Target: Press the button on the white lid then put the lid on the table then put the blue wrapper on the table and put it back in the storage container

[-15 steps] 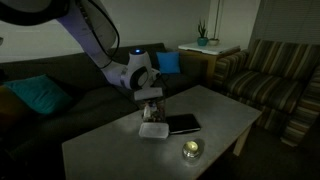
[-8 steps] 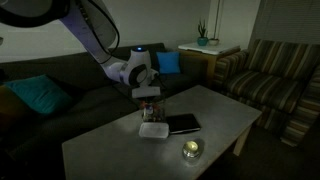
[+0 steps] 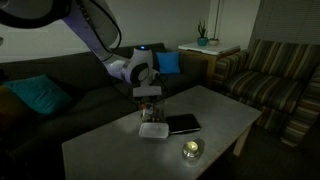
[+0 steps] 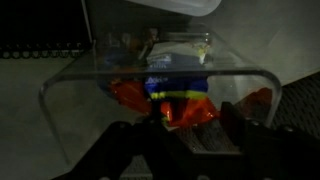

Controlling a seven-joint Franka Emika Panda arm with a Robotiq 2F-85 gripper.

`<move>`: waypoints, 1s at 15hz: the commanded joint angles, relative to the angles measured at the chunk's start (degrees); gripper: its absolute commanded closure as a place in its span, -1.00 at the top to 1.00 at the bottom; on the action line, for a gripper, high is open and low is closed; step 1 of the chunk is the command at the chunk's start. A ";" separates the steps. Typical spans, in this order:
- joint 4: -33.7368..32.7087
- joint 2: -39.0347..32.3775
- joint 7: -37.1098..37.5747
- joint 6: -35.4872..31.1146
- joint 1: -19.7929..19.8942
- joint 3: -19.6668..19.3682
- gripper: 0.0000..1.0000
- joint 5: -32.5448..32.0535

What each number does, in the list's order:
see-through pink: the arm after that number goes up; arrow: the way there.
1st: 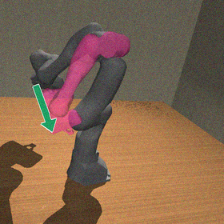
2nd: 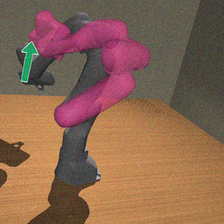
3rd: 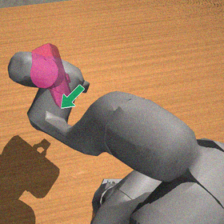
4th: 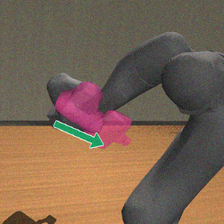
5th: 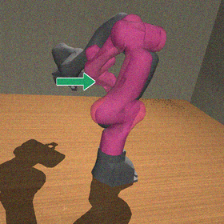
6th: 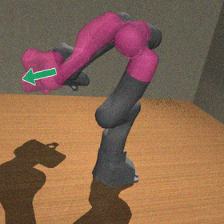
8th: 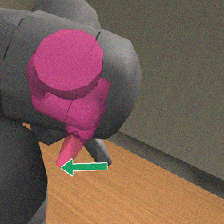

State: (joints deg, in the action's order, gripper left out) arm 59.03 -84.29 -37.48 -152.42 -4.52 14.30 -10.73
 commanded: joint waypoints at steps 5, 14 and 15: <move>-4.85 0.00 0.27 9.44 -1.12 -2.28 1.00 0.94; -6.39 0.00 -3.76 14.84 -0.36 -3.35 1.00 1.15; -6.11 -0.01 -4.36 14.30 -0.26 -3.31 1.00 1.18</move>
State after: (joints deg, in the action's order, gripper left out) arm 52.96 -84.30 -38.96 -138.15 -4.96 11.47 -10.73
